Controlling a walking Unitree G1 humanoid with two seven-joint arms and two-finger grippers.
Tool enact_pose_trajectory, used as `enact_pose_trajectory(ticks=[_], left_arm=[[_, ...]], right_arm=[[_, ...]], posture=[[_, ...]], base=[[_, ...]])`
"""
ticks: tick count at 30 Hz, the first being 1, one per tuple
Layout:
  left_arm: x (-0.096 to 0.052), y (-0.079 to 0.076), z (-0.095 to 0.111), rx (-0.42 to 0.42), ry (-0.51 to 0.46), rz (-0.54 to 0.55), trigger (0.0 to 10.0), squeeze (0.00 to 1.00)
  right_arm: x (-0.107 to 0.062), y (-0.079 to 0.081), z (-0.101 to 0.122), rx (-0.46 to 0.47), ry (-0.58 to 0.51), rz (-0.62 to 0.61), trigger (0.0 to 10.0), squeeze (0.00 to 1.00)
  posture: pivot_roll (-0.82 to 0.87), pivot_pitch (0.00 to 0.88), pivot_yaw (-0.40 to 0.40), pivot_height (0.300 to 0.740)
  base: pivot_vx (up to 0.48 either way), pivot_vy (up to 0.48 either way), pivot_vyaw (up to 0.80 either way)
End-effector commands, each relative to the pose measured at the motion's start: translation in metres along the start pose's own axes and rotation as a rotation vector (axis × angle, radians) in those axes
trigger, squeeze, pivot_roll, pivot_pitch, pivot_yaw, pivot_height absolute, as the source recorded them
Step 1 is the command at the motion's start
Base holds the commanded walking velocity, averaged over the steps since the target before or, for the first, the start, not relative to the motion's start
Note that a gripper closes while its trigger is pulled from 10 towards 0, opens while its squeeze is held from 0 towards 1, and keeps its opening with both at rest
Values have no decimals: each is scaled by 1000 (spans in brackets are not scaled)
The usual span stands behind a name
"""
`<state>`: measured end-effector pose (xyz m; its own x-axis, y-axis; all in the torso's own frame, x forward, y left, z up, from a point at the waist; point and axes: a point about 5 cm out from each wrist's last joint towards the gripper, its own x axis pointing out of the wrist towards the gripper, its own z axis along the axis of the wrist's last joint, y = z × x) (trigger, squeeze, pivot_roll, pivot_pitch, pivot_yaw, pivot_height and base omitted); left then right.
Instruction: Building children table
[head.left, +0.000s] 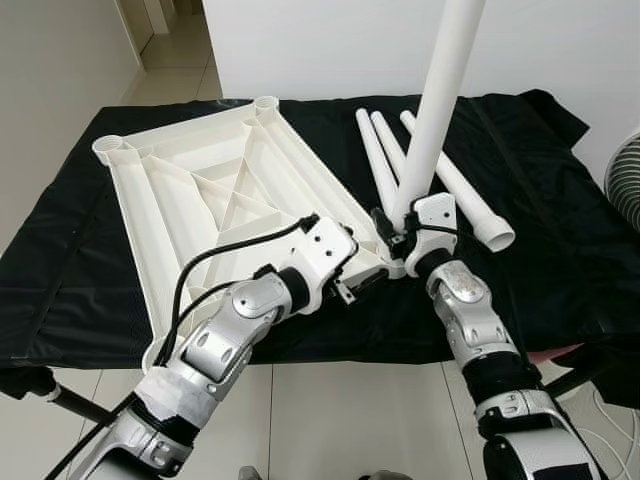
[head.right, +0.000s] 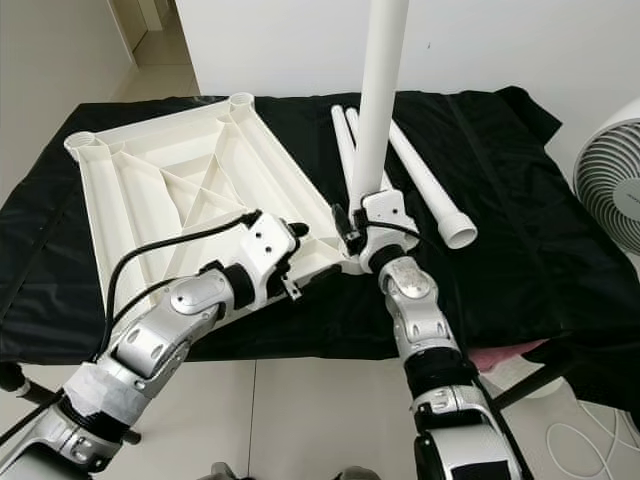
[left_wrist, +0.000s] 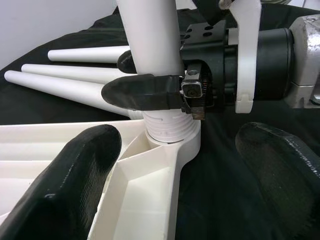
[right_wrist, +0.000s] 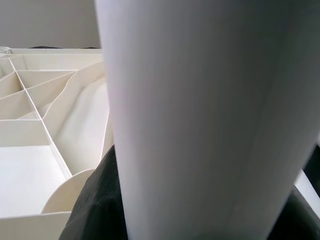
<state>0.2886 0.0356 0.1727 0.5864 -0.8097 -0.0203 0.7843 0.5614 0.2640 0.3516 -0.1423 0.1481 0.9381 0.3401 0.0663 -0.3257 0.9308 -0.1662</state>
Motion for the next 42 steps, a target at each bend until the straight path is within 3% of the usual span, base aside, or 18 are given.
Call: enact_pose_trajectory(ticks=[1, 6, 11, 14, 19, 26, 27, 39, 42], left_arm=[[0, -3, 2, 16, 2, -82, 10000, 0], [0, -3, 2, 17, 0, -83, 10000, 0], [1, -4, 2, 19, -1, -88, 10000, 0], [1, -6, 3, 19, -4, -95, 10000, 0], [2, -7, 3, 19, -6, -99, 10000, 0], [2, -8, 3, 18, -7, -101, 10000, 0], [2, -9, 3, 18, -8, -101, 10000, 0], [2, -10, 3, 15, -7, -99, 10000, 0], [2, -10, 2, 14, -6, -105, 10000, 0]], right_arm=[[-14, 2, -44, 17, 231, 6, 10000, 0], [-15, 1, -48, 31, 260, 2, 10000, 0], [-12, -2, -49, 90, 284, -41, 10000, 0], [-8, -7, -45, 170, 288, -85, 10000, 0], [-8, -7, -44, 206, 285, -88, 10000, 0], [-13, -8, -50, 162, 298, -91, 10000, 0], [-15, -5, -48, 108, 253, -80, 10000, 0], [-27, 13, -40, 14, 135, 36, 10000, 0], [-30, 18, -36, -63, 105, 91, 10000, 0]], posture=[[-112, 60, 71, 740], [-113, 55, 69, 740], [-113, 55, 69, 740], [-118, 51, 72, 740], [-120, 49, 71, 740], [-122, 48, 68, 740], [-122, 48, 68, 740], [-128, 58, 70, 740], [-128, 58, 70, 740]], base=[[0, 0, 0], [0, 0, 0], [0, 0, 0], [0, 0, 0], [0, 0, 0], [0, 0, 0], [0, 0, 0], [0, 0, 0], [0, 0, 0]])
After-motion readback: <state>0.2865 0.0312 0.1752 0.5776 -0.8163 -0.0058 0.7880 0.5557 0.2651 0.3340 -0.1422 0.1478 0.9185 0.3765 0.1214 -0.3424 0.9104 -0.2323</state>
